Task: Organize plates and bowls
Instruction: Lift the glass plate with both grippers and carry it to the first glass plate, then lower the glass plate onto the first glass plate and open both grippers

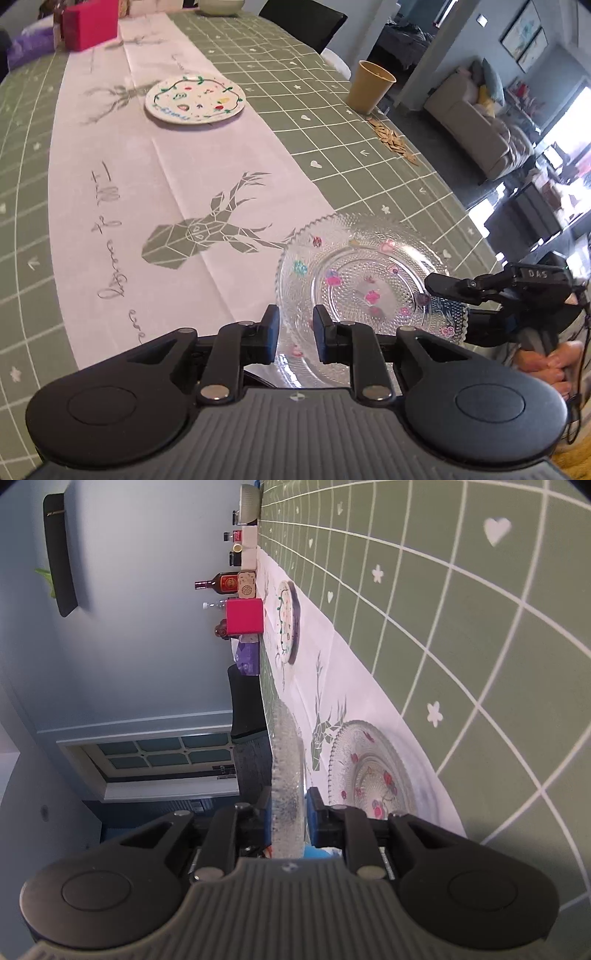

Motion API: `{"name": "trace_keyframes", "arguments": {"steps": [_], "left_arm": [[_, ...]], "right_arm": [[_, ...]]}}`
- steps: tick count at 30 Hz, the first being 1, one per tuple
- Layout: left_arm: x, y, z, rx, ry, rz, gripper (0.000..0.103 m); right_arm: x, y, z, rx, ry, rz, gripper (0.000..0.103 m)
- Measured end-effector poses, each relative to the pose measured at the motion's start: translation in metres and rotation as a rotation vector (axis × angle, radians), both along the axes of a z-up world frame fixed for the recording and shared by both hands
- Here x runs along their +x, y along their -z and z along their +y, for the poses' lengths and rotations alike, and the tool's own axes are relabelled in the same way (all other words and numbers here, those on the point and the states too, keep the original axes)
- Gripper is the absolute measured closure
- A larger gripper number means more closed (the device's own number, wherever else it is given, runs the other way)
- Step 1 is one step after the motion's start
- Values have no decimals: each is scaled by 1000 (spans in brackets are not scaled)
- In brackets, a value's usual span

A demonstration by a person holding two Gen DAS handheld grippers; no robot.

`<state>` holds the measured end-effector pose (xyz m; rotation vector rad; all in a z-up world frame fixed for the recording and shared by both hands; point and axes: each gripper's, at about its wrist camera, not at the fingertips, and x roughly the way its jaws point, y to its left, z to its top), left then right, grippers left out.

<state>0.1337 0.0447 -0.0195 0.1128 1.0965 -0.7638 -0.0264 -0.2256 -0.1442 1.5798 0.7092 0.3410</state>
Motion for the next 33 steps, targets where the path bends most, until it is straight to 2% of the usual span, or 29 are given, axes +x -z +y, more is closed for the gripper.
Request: {"name": "trace_keyframes", "arguments": {"steps": [4,7,11,14,19,22,28,30,32,33], "left_arm": [[-2,0,0,12,3,-10,78],[-1,0,0,16,0,-11,78],[-2,-1,-1,24,0,-17,78],[-3,-3,-1,30,-2,-19,78],[-3,-3,-1,51,-36,-32,78],[-2,-3,-2,63,-48,-25,78],[2,-4,-4,86,-65,-3,78],[2,-5,-6,113,-68,-8,77],[1,-6,-7,130,-70,-15,76],[2,-6,-7,134,-74,-13,76]], "right_arm": [[3,1,2,-15,-5,20,83],[5,-3,5,-64,-24,18,82],[2,4,6,-36,-28,35,82],[1,3,6,-60,-29,37,82],[1,-13,9,-218,-31,36,84],[4,-15,12,-301,-41,79,87],[10,-18,25,-419,-87,116,86],[14,-27,31,-484,-111,114,79],[18,-38,39,-547,-124,93,56],[21,-43,42,-581,-127,89,52]]}}
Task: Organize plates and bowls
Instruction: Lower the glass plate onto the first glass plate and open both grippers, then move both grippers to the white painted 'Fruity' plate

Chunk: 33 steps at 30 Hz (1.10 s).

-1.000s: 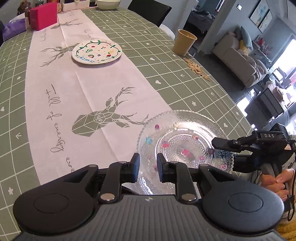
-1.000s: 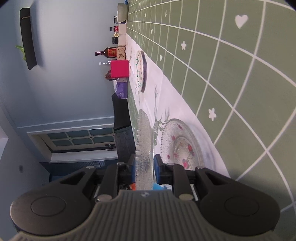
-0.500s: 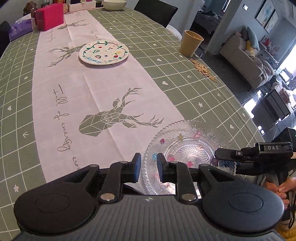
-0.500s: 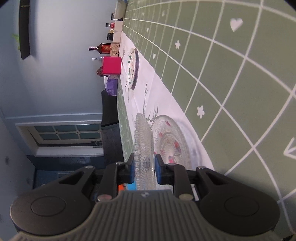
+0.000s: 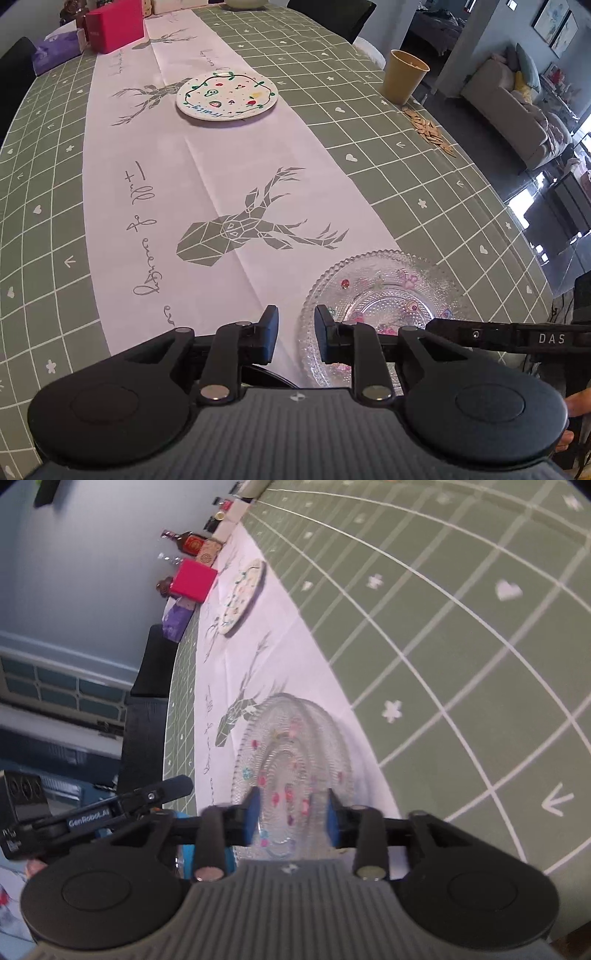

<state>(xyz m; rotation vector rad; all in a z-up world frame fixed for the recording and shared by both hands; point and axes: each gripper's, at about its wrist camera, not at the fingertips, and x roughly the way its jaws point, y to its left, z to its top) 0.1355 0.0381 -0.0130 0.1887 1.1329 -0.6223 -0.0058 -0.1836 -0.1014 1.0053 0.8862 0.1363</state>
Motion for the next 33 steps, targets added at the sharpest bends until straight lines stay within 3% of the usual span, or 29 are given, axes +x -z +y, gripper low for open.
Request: {"name": "trace_keyframes", "arguments": {"steps": [2,7,13,18,22,33], "left_arm": [[1,-1,0,4,-9,4,76],[-2,-3,1,44,-17,-15,75],[-5,-11,9,48,-31,-49,72],[-5,-18,18,49,-51,-73,71],[-4,-18,24,66,-70,-89,70],[3,-16,45,60,-131,-98,63]], "right_arm": [[2,-8,5,-61,1,-1,41],[11,-15,13,-91,5,26,20],[11,-29,30,-201,23,39,10],[9,-37,38,-334,48,38,8],[10,-26,31,-256,72,39,9],[3,-38,37,-327,116,-7,9]]}}
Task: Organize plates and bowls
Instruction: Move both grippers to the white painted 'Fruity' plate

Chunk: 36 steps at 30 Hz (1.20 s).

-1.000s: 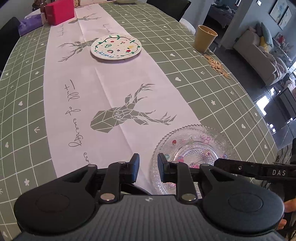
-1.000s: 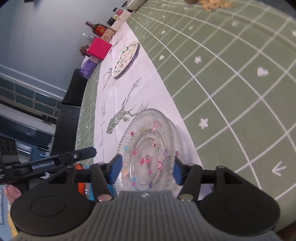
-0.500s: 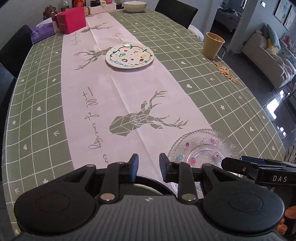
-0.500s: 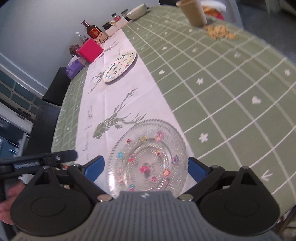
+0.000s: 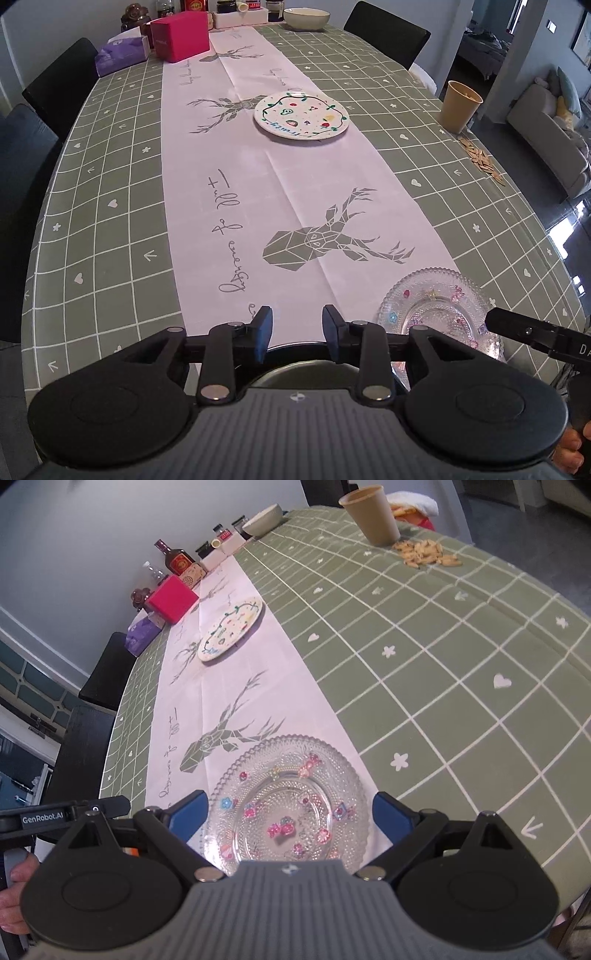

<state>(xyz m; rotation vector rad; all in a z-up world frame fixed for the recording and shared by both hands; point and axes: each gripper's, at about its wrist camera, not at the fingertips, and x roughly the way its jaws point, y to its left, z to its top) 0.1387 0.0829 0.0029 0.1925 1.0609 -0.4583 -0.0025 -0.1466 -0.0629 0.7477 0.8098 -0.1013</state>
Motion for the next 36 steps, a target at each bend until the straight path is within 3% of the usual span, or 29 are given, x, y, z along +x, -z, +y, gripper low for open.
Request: {"name": "trace_keyframes", "arguments": {"steps": [5,7,9,17,22,29,33,36], "left_arm": [[0,-1,-1,21,6,-35,57],[-2,-5,-3,16,20,-62,43],[-5,-11,-5,4,21,-99,39],[-13,-38,-16,-4,30,-220,29],[-12,-47,-22,-30,28,-264,27],[12,-44,-22,-87,-60,-191,27],[32,-39,-11,-205,-115,-75,27],[39,-39,-8,-257,-97,-79,27]], "right_arm": [[-1,-6,2,6,-11,-16,9],[-4,-9,5,-4,-30,-28,8],[-5,-12,7,-18,-46,-27,8],[-2,-23,2,-16,-88,9,4],[4,-44,-6,-105,-100,-5,4],[23,-66,-20,-230,-137,5,3],[41,-73,-24,-263,-157,-3,3],[61,-76,-27,-264,-182,7,3]]}}
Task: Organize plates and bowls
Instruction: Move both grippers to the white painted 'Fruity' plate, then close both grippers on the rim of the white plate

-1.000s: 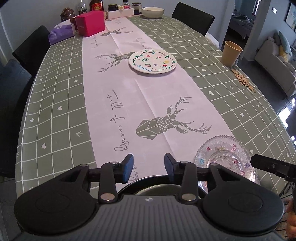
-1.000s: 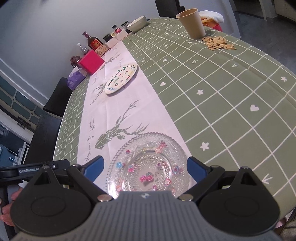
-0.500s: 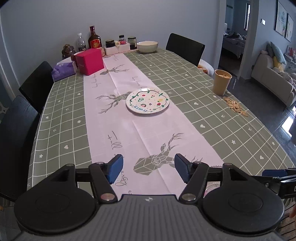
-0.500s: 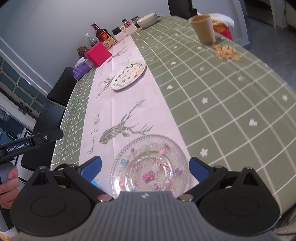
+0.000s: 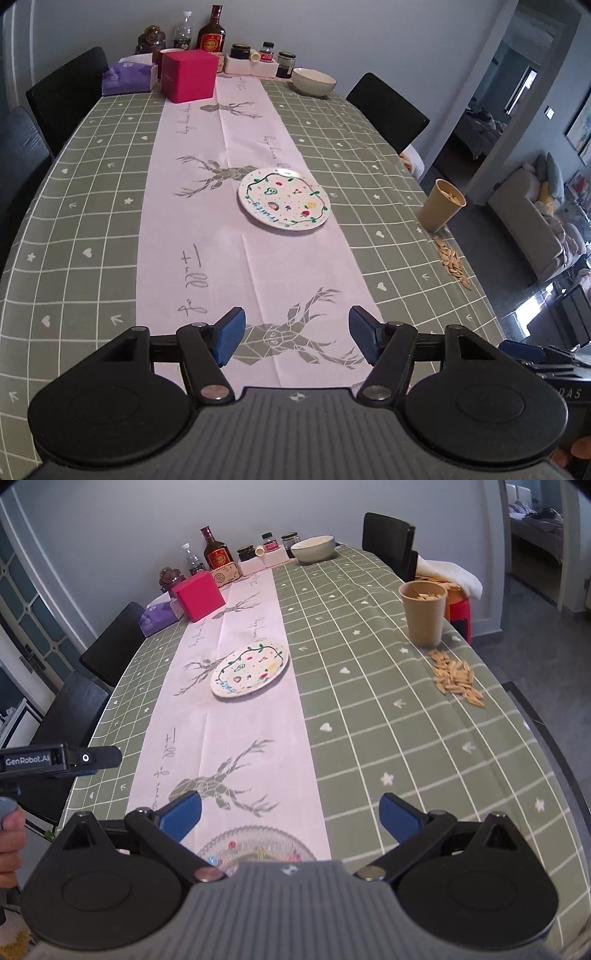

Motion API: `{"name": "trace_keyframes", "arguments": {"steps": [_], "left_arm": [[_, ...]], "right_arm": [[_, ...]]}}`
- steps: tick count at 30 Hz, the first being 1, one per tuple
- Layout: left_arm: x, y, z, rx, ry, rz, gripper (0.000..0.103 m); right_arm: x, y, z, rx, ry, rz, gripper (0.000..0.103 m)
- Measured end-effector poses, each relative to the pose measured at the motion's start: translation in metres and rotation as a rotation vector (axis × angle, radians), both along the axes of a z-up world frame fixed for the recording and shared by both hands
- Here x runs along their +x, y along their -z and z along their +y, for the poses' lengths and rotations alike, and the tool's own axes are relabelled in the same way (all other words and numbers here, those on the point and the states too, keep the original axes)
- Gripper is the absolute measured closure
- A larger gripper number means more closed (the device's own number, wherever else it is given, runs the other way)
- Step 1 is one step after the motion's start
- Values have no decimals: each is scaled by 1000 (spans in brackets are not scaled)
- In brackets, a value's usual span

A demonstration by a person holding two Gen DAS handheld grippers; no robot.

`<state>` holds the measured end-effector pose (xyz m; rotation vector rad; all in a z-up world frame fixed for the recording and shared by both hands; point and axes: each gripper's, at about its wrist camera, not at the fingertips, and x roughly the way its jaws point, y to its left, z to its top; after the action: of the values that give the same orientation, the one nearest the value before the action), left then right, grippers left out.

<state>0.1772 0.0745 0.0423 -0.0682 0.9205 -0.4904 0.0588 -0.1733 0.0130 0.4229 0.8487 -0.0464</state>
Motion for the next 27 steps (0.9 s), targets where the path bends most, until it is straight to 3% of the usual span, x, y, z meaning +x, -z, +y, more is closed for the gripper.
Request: {"name": "trace_keyframes", "arguments": {"steps": [6,11,14,19,24,27], "left_arm": [[14,-2,-5,0,-14,-85,27],[45,1,-3,-22,-86,-98,28],[69,2,-2,-20,-92,-101,28],[101,16,-4,-24,-63,-87,28],[131,45,7,-138,-67,-10,29],[147,57,12,-197,-54,0,29]], "right_arm": [[42,-14,-20,149,-10,28,3],[95,-32,-11,-2,-99,7,3],[127,-32,-12,-17,-81,-26,3],[186,-11,-28,66,-78,10,3],[209,28,-55,235,-4,-25,3],[226,54,-67,340,-33,-13,3]]}}
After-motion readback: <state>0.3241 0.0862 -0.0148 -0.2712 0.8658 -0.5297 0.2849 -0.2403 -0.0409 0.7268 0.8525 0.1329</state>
